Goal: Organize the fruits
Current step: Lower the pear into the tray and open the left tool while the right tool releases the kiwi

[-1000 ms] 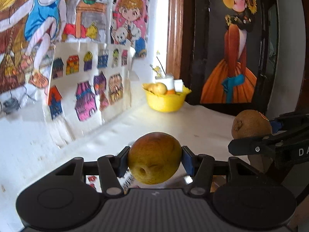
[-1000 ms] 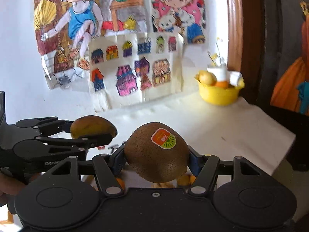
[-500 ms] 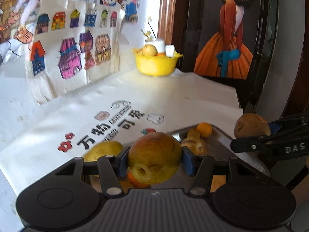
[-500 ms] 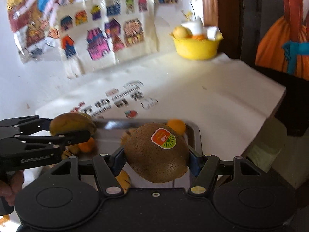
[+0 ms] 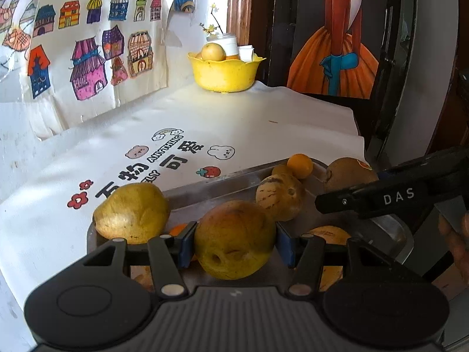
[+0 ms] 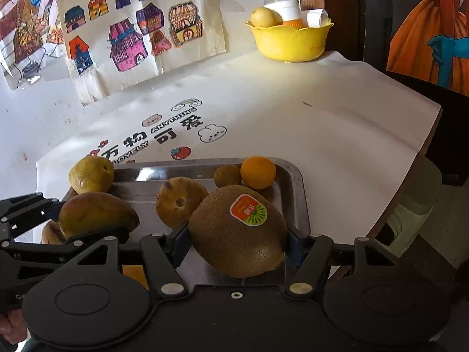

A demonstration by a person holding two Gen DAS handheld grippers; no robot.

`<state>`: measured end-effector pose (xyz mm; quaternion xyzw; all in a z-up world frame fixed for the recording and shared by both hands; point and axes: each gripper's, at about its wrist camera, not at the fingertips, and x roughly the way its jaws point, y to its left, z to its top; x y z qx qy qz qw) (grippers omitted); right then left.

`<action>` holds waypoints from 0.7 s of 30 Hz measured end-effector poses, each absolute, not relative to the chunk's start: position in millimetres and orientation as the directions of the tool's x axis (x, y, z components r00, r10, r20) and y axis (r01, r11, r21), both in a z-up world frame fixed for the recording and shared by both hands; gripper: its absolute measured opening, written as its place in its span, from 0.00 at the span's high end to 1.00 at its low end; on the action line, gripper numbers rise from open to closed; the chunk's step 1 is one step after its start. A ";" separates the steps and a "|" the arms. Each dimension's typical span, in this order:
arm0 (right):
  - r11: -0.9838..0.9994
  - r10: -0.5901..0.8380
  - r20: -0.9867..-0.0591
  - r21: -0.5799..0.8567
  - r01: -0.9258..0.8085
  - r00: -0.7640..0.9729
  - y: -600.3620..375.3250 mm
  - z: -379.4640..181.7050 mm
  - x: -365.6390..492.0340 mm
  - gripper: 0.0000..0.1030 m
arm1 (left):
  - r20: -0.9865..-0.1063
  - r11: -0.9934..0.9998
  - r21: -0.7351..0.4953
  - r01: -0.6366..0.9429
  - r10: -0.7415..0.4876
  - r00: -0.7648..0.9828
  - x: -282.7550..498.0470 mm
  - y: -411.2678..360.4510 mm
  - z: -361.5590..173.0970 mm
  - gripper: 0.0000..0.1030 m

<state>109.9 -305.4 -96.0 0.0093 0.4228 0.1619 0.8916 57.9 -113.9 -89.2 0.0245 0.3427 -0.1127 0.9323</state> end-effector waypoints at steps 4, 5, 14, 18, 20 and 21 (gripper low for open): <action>0.950 0.285 -0.762 0.141 -0.280 0.582 -303.9 -103.9 110.1 0.36 | -0.645 0.973 -0.018 0.229 -0.186 0.741 56.3 -116.9 -90.5 0.42; 0.950 0.282 -0.764 0.139 -0.279 0.580 -303.8 -106.0 109.9 0.36 | -0.645 0.973 -0.012 0.231 -0.184 0.742 55.7 -117.8 -90.9 0.42; 0.948 0.287 -0.773 0.145 -0.282 0.567 -301.8 -107.2 110.4 0.35 | -0.646 0.972 0.016 0.236 -0.170 0.744 54.4 -120.4 -92.6 0.41; 0.948 0.284 -0.776 0.138 -0.286 0.564 -300.0 -107.1 110.9 0.34 | -0.645 0.972 0.004 0.234 -0.176 0.744 55.4 -118.5 -91.2 0.41; 0.947 0.290 -0.774 0.149 -0.285 0.562 -300.7 -106.5 111.5 0.34 | -0.644 0.972 0.006 0.234 -0.175 0.744 57.1 -116.9 -90.0 0.41; 0.947 0.290 -0.774 0.148 -0.284 0.563 -300.6 -106.1 111.4 0.34 | -0.645 0.972 0.004 0.234 -0.176 0.744 57.6 -116.1 -89.7 0.41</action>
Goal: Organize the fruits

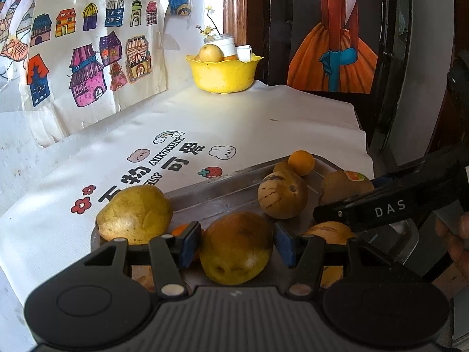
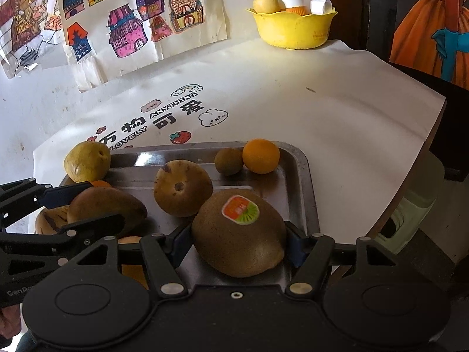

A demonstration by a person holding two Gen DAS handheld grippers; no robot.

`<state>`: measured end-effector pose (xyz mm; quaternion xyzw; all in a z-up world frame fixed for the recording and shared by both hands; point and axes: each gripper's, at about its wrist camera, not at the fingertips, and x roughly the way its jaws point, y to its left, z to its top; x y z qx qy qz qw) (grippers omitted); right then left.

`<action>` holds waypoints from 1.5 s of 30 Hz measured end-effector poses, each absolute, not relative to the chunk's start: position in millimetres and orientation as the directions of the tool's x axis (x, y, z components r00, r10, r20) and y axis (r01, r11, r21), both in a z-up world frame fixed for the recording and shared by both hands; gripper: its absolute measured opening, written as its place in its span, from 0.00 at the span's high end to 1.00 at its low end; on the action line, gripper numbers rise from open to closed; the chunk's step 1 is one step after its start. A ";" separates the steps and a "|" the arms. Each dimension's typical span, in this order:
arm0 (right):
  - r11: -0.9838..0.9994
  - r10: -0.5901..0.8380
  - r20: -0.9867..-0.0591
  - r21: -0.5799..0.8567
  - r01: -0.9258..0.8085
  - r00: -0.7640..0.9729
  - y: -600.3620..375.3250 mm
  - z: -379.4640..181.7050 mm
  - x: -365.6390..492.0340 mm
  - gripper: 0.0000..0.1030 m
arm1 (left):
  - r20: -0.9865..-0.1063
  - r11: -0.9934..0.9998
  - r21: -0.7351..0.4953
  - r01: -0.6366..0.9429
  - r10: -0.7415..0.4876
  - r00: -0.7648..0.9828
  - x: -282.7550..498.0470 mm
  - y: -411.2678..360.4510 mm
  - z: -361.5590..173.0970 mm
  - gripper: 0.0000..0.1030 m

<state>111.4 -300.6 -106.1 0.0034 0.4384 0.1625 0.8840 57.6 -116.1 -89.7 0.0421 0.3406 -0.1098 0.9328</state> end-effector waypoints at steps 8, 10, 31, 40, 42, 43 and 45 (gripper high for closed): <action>0.947 0.297 -0.751 0.149 -0.286 0.590 -302.3 -93.6 107.9 0.34 | -0.629 0.975 -0.015 0.221 -0.181 0.756 58.0 -110.3 -81.8 0.39; 0.946 0.298 -0.743 0.147 -0.289 0.599 -301.7 -87.9 106.6 0.32 | -0.618 0.977 -0.017 0.212 -0.177 0.766 57.9 -107.7 -76.8 0.34; 0.935 0.339 -0.616 0.137 -0.328 0.711 -279.0 -5.1 47.3 0.01 | -0.588 0.996 -0.077 0.052 -0.088 0.804 39.2 -52.7 -18.3 0.01; 0.926 0.356 -0.631 0.141 -0.349 0.689 -258.9 -3.3 7.0 0.01 | -0.608 0.997 -0.067 0.046 -0.077 0.790 12.2 -49.9 -14.2 0.01; 0.927 0.348 -0.642 0.130 -0.351 0.683 -254.7 -6.3 -2.2 0.01 | -0.621 0.997 -0.075 0.036 -0.075 0.780 5.1 -48.1 -17.9 0.01; 0.929 0.341 -0.648 0.124 -0.347 0.681 -253.0 -8.0 -6.5 0.01 | -0.627 0.996 -0.083 0.029 -0.075 0.775 1.3 -46.2 -19.6 0.01; 0.932 0.332 -0.661 0.121 -0.341 0.673 -250.1 -11.9 -14.2 0.01 | -0.633 0.996 -0.090 0.016 -0.070 0.771 -5.7 -43.2 -22.3 0.01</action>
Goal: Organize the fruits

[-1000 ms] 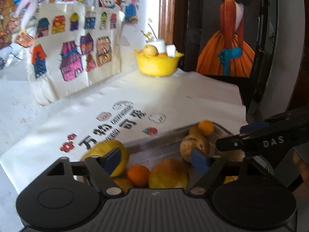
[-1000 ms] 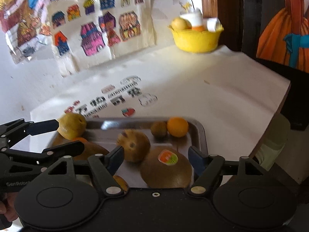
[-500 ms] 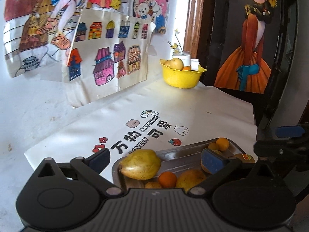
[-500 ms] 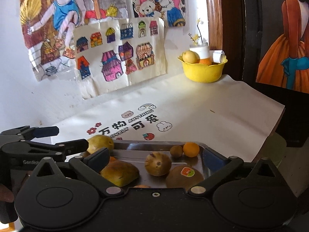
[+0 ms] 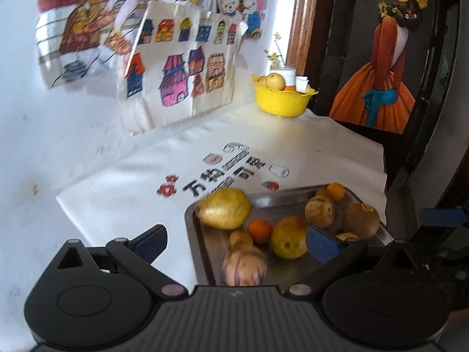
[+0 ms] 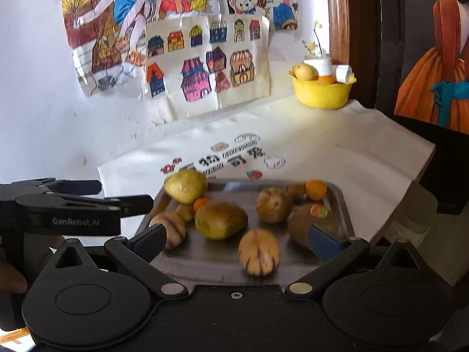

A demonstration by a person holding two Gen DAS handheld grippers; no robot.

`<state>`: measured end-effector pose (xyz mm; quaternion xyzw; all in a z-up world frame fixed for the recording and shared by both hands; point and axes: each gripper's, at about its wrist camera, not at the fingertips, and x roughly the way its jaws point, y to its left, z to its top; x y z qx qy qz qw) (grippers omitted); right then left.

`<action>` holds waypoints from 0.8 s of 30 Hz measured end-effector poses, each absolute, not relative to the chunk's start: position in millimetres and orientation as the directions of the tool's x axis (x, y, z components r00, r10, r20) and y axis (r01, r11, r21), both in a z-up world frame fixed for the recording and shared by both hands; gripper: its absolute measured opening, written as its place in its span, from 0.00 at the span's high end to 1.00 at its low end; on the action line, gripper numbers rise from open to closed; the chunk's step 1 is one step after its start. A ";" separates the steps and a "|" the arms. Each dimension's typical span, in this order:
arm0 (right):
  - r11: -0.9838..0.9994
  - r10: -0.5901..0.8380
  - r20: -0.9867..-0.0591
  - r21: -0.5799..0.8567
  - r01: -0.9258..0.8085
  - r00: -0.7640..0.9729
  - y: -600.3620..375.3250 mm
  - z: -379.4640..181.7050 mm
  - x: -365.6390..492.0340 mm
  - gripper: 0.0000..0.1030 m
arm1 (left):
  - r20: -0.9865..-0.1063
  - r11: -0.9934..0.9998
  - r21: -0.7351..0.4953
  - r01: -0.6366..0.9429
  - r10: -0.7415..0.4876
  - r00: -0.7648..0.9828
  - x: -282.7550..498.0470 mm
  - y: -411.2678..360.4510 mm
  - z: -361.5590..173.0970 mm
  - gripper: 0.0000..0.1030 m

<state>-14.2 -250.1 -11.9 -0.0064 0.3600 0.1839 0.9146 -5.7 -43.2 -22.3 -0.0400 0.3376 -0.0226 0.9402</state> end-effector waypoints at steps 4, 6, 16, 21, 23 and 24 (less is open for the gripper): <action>0.941 0.300 -0.676 0.096 -0.323 0.673 -246.6 -17.7 -24.4 0.01 | -0.644 0.996 -0.085 -0.005 -0.051 0.763 -17.8 -38.5 -26.2 0.01; 0.946 0.287 -0.678 0.091 -0.310 0.677 -247.1 -19.3 -27.1 0.01 | -0.652 0.996 -0.086 -0.013 -0.047 0.756 -20.9 -34.8 -27.5 0.01; 0.952 0.278 -0.672 0.097 -0.292 0.686 -249.7 -17.7 -27.0 0.01 | -0.661 0.997 -0.076 -0.028 -0.030 0.749 -28.1 -31.2 -31.7 0.01; 0.953 0.274 -0.678 0.097 -0.286 0.682 -250.4 -20.3 -24.5 0.01 | -0.664 0.997 -0.067 -0.024 -0.026 0.747 -29.4 -32.7 -33.7 0.01; 0.954 0.271 -0.679 0.095 -0.284 0.682 -250.8 -21.2 -23.7 0.01 | -0.665 0.998 -0.063 -0.025 -0.023 0.746 -29.6 -33.6 -33.8 0.01; 0.953 0.274 -0.680 0.098 -0.285 0.680 -251.1 -21.7 -23.0 0.01 | -0.665 0.998 -0.061 -0.026 -0.021 0.746 -29.3 -33.6 -33.8 0.01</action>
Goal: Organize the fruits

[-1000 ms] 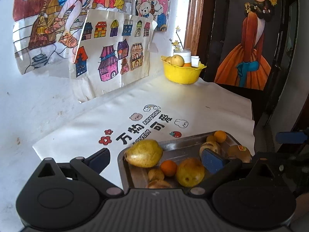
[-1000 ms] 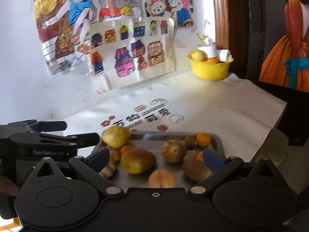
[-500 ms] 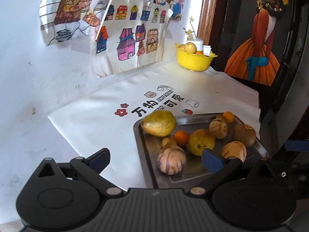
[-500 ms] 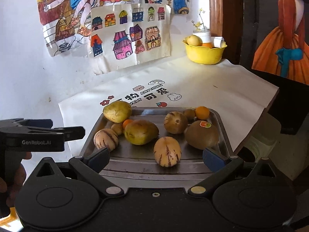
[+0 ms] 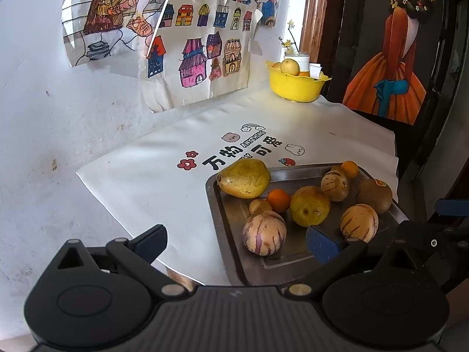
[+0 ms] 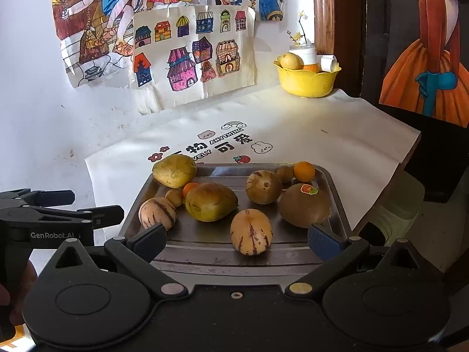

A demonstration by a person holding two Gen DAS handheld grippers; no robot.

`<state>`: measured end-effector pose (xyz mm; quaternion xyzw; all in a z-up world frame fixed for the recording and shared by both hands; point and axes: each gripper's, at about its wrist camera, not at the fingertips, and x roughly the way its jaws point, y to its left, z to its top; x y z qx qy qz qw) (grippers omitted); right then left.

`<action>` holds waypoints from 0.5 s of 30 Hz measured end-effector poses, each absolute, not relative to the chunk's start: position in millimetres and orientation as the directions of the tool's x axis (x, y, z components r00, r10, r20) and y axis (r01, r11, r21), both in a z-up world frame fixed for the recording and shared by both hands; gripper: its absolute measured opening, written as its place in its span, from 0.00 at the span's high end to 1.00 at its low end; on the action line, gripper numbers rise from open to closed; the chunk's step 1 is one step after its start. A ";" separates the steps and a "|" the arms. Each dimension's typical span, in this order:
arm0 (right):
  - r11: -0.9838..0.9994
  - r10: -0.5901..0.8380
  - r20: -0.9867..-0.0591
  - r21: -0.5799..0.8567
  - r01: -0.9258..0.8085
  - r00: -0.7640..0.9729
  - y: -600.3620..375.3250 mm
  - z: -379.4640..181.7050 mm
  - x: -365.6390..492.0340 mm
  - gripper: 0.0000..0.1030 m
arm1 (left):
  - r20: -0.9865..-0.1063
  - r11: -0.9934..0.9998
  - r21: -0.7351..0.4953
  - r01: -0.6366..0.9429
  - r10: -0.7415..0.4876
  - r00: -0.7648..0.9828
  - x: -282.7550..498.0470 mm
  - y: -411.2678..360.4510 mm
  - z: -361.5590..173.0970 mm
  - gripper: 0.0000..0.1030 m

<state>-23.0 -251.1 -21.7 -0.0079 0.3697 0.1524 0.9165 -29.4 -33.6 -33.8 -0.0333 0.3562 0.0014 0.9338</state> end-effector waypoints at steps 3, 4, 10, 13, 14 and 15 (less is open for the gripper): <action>0.954 0.271 -0.679 0.095 -0.285 0.682 -250.5 -22.2 -23.1 0.01 | -0.663 0.998 -0.052 -0.027 -0.014 0.748 -28.4 -34.0 -33.5 0.01; 0.953 0.273 -0.679 0.096 -0.286 0.682 -250.6 -22.3 -22.7 0.01 | -0.663 0.999 -0.046 -0.025 -0.012 0.749 -28.0 -34.2 -33.4 0.01; 0.953 0.275 -0.680 0.098 -0.288 0.679 -248.8 -23.2 -21.2 0.01 | -0.662 0.999 -0.043 -0.025 -0.010 0.750 -27.8 -34.5 -33.3 0.01; 0.953 0.274 -0.680 0.098 -0.286 0.680 -248.9 -22.6 -21.3 0.01 | -0.662 0.999 -0.041 -0.026 -0.007 0.749 -26.8 -34.4 -33.5 0.01; 0.953 0.275 -0.680 0.098 -0.287 0.680 -248.9 -22.7 -21.1 0.01 | -0.663 0.999 -0.040 -0.026 -0.007 0.749 -26.6 -34.6 -33.6 0.01; 0.953 0.273 -0.681 0.097 -0.286 0.680 -248.8 -22.8 -21.0 0.01 | -0.662 0.999 -0.040 -0.026 -0.007 0.749 -26.6 -34.6 -33.6 0.01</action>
